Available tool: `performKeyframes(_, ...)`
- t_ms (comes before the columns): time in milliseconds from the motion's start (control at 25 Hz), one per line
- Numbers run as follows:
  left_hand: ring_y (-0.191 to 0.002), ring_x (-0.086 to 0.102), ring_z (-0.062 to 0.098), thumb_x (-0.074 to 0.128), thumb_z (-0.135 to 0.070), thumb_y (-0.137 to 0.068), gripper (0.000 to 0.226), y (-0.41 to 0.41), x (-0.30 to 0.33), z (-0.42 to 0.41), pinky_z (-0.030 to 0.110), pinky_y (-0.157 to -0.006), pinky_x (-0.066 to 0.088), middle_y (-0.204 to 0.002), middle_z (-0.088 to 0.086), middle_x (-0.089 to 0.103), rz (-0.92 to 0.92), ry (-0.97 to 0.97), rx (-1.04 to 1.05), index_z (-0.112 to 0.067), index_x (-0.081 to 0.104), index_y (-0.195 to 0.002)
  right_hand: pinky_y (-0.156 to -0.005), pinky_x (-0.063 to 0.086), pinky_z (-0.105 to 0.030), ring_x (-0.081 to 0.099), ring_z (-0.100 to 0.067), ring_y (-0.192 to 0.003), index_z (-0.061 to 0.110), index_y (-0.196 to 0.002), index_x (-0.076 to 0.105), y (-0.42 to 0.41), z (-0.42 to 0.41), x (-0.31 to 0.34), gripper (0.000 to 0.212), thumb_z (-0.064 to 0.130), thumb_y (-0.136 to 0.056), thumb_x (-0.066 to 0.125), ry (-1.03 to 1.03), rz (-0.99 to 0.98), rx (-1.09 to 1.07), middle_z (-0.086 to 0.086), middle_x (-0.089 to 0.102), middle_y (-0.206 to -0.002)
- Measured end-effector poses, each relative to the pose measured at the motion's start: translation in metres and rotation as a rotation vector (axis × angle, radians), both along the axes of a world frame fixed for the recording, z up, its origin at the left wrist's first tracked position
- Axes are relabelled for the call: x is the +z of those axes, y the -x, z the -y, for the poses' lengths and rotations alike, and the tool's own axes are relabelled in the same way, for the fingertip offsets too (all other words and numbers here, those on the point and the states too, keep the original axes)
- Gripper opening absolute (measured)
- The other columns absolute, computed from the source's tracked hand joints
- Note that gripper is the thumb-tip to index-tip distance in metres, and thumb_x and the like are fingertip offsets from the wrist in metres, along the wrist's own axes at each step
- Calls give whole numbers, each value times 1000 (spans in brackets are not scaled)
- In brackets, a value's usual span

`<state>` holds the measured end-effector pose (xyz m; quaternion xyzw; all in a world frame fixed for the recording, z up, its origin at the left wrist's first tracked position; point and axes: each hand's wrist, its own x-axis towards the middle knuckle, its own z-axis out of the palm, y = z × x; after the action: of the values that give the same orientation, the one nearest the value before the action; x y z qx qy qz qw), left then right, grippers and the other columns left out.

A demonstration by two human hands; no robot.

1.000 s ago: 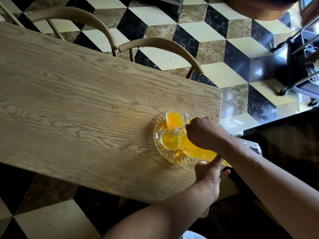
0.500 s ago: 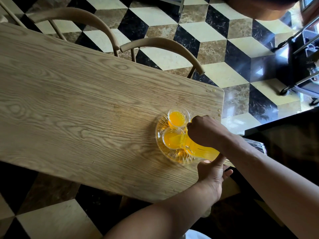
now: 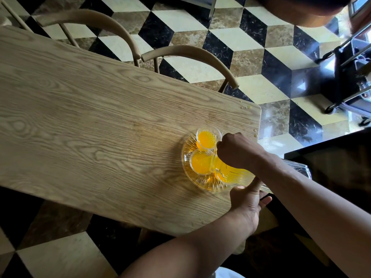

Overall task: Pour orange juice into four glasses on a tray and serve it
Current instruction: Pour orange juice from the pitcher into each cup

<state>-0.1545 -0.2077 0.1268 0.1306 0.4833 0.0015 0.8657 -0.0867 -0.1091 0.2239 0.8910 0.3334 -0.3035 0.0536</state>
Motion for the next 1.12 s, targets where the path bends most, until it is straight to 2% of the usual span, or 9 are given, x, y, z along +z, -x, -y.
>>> performKeyframes(160, -88, 69, 27, 99, -61, -9, 104, -2, -6, 1, 37, -68, 62, -97, 17, 69, 13, -16, -17, -10, 60, -90, -54, 38, -28, 49, -24, -59, 10, -70, 51, -1, -1, 1, 32, 20, -100, 44, -3, -4, -10, -7, 52, -70)
performKeyframes(320, -87, 68, 27, 99, -42, -37, 68, -3, -14, 1, 50, -86, 63, -92, 18, 66, 22, -28, -52, -11, 59, -82, -55, 39, -30, 50, -27, -61, 8, -71, 51, -3, 2, 1, 32, 20, -100, 44, -14, -21, -35, -10, 53, -72)
performKeyframes(400, -83, 66, 26, 95, -38, -43, 59, -4, -17, 0, 52, -88, 63, -87, 17, 64, 4, -28, -53, -11, 59, -81, -55, 39, -31, 50, -28, -62, 7, -71, 51, -4, 4, 1, 34, 21, -101, 43, -26, -25, -38, -11, 53, -72)
performKeyframes(520, -81, 63, 24, 94, -40, -40, 64, -4, -16, -3, 41, -75, 65, -86, 16, 60, -25, -42, -40, -10, 56, -82, -53, 37, -31, 49, -25, -59, 8, -69, 50, -7, 6, 4, 40, 26, -103, 41, -58, -20, -49, -11, 53, -70)
performKeyframes(640, -81, 62, 25, 94, -41, -38, 70, -9, -16, -3, 32, -63, 59, -86, 16, 59, -48, -72, -35, -9, 53, -84, -54, 38, -31, 50, -22, -59, 8, -68, 51, -13, 9, 6, 44, 29, -105, 38, -104, -12, -52, -10, 54, -70)
performKeyframes(800, -80, 59, 28, 97, -44, -39, 75, -21, -15, -6, 30, -63, 58, -91, 20, 60, -43, -107, -64, -9, 52, -88, -59, 43, -33, 55, -26, -63, 7, -75, 57, -25, 10, 9, 41, 30, -103, 38, -151, 28, -64, -13, 58, -75)
performKeyframes(960, -77, 56, 26, 97, -42, -41, 68, -31, -14, -14, 29, -62, 58, -87, 18, 55, -21, -138, -74, -12, 49, -79, -67, 52, -38, 58, -33, -70, 7, -76, 57, -35, 7, 11, 40, 30, -102, 38, -184, 49, -69, -17, 61, -80)
performKeyframes(1040, -77, 54, 24, 100, -44, -35, 75, -35, -11, -18, 29, -61, 59, -87, 15, 51, -17, -155, -68, -13, 48, -79, -65, 51, -37, 57, -33, -68, 7, -74, 55, -40, 5, 10, 39, 29, -102, 39, -183, 53, -64, -17, 60, -79)
performKeyframes(1120, -75, 53, 24, 101, -52, -20, 89, -39, -7, -22, 27, -58, 58, -86, 13, 50, -8, -166, -62, -13, 48, -79, -63, 48, -36, 55, -31, -65, 7, -73, 54, -45, 2, 9, 38, 28, -101, 39, -175, 56, -67, -16, 58, -77)
